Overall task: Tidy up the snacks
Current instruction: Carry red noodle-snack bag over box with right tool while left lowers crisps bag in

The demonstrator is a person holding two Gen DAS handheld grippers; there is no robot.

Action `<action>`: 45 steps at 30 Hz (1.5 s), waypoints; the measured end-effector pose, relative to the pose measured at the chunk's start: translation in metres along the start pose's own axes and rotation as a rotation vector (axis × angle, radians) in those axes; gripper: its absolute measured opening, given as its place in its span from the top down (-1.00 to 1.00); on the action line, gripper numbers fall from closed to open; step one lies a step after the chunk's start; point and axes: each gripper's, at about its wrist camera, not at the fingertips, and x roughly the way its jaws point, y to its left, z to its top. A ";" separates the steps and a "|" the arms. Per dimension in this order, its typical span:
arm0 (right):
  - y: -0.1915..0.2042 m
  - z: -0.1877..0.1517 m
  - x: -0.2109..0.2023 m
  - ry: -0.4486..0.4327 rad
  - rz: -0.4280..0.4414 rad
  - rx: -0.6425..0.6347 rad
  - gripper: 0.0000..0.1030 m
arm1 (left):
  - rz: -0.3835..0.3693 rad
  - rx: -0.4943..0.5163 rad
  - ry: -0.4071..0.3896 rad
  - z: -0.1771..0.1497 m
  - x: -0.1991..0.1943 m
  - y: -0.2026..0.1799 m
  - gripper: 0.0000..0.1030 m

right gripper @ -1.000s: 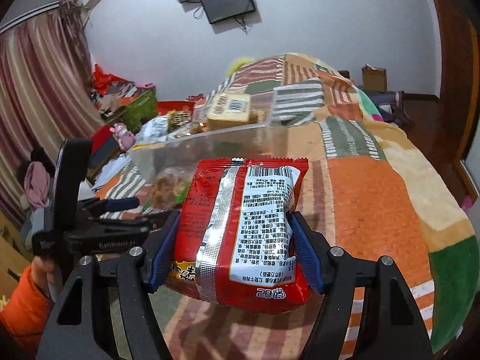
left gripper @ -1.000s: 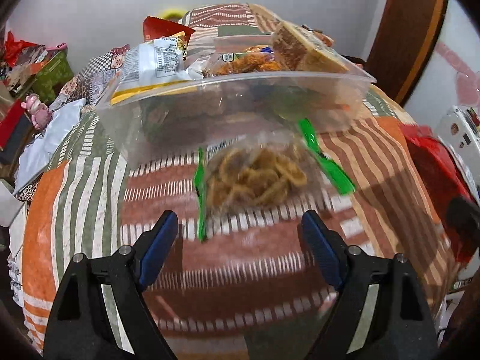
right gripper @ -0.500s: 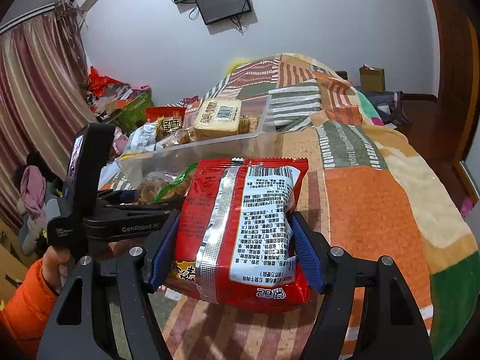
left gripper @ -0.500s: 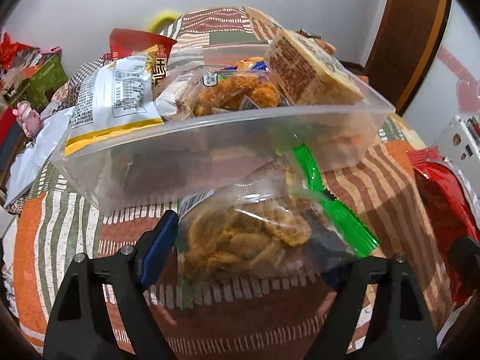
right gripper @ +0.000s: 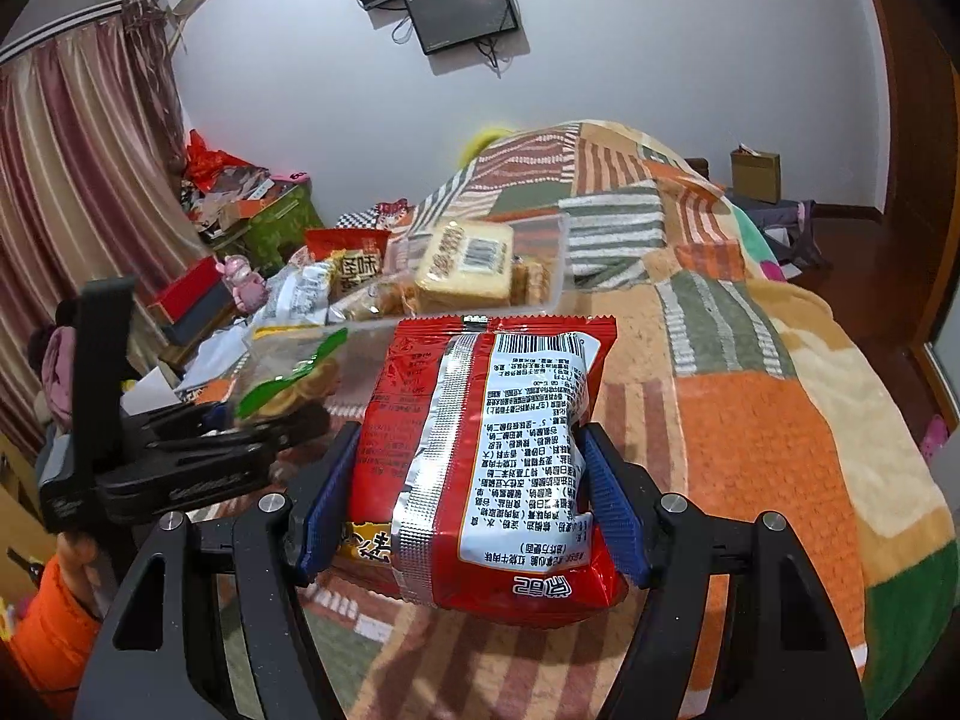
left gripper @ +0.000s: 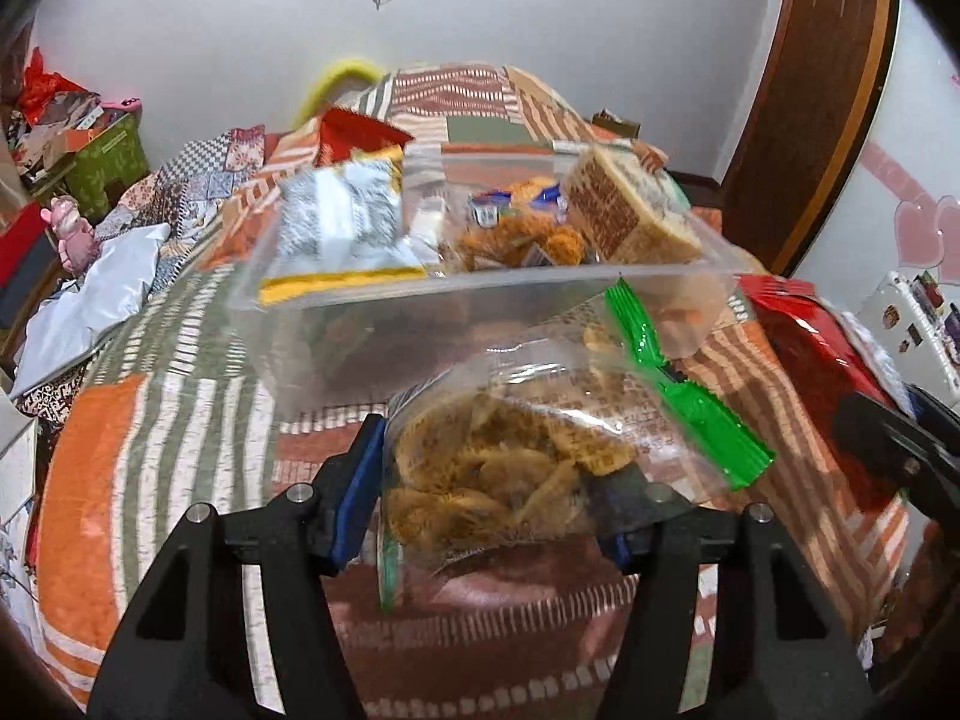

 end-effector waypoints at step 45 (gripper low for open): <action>0.015 0.085 0.044 -0.052 -0.047 -0.135 -0.32 | -0.045 0.083 -0.020 0.086 0.016 -0.009 -0.58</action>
